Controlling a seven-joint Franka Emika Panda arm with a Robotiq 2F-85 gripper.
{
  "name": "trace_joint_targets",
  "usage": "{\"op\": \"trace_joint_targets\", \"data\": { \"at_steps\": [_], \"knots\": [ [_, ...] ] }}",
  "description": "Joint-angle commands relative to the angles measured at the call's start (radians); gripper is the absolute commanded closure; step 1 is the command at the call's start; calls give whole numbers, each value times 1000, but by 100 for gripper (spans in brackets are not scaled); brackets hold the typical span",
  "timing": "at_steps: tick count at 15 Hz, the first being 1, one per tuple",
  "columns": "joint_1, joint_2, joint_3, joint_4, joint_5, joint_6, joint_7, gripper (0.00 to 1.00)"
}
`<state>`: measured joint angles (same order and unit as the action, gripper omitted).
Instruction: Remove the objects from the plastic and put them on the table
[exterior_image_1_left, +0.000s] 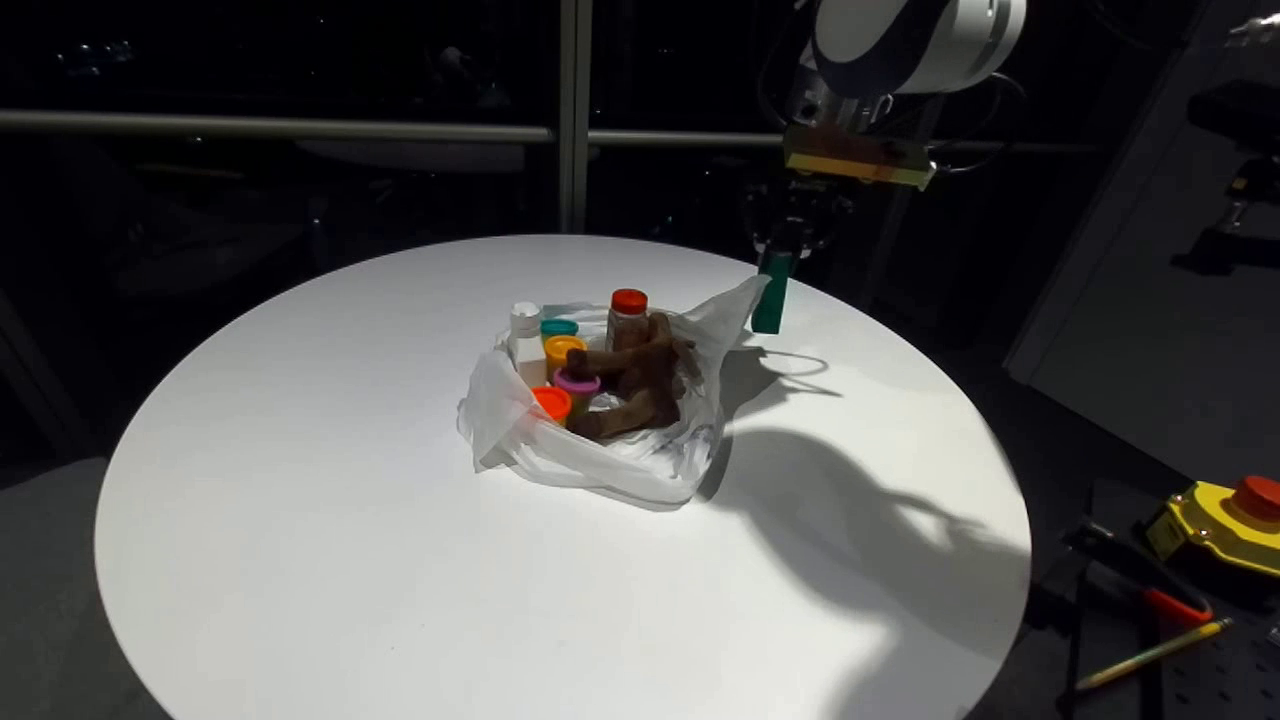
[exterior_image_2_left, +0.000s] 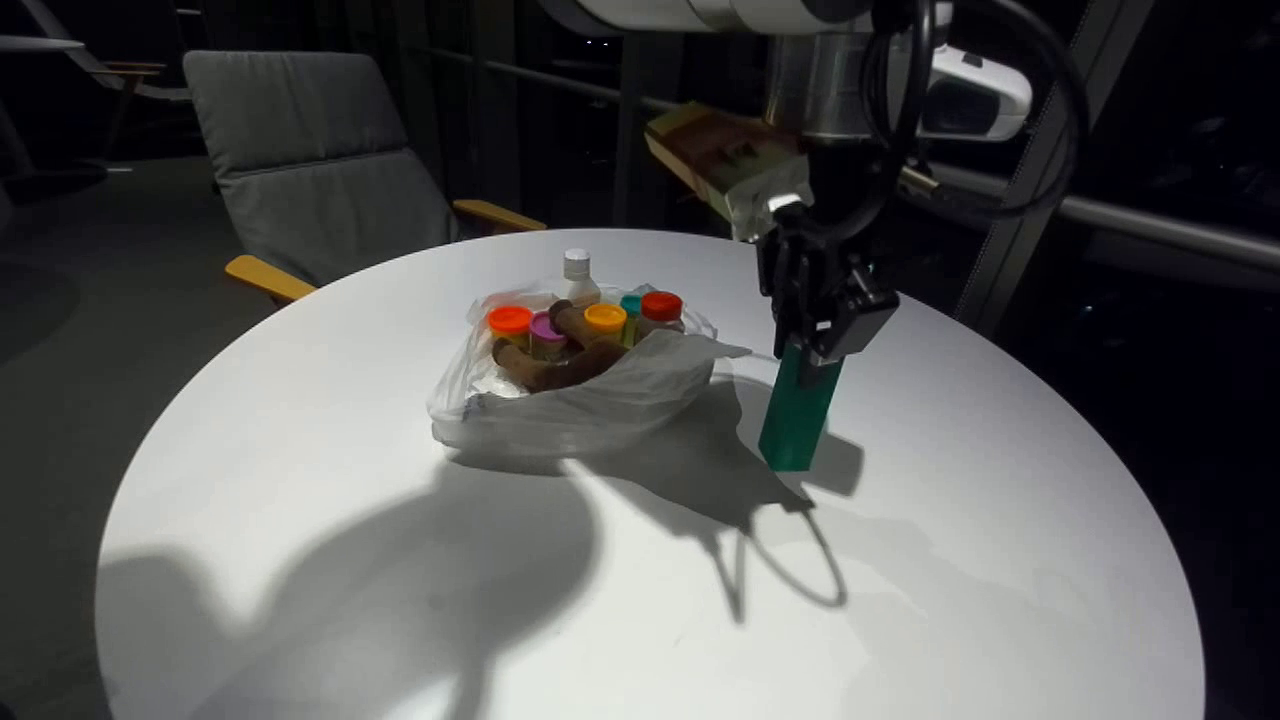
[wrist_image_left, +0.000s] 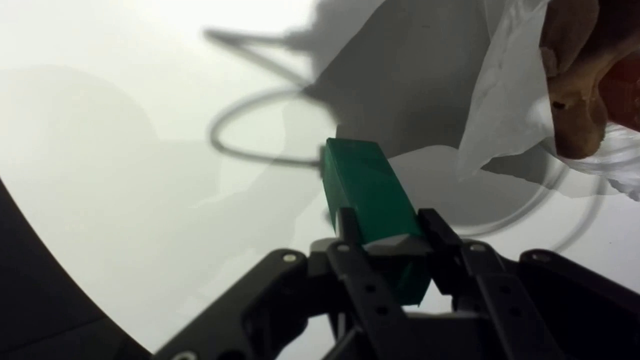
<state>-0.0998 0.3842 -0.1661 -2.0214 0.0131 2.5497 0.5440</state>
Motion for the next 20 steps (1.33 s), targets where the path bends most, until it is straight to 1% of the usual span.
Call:
{"op": "trace_joint_targets", "data": {
  "at_steps": [1, 5, 9, 10, 11, 12, 13, 15, 16, 17, 19, 20],
  "knots": [
    [8, 103, -5, 113, 37, -4, -29, 90],
    [13, 180, -12, 181, 40, -17, -28, 90],
    [11, 209, -10, 215, 49, -26, -32, 90],
    [11, 207, -9, 214, 50, -25, -35, 40],
    [13, 206, -10, 214, 48, -21, -36, 38],
    [13, 201, -10, 209, 49, -17, -40, 34],
    [15, 192, -9, 199, 48, -13, -43, 25],
    [26, 168, -17, 176, 38, 2, -38, 12],
    [32, 155, -22, 165, 34, 10, -32, 3],
    [42, 137, -30, 150, 26, 23, -23, 1],
    [74, 105, -61, 130, -6, 29, 10, 0],
    [97, 81, -80, 123, -29, 11, 28, 0]
  ]
}}
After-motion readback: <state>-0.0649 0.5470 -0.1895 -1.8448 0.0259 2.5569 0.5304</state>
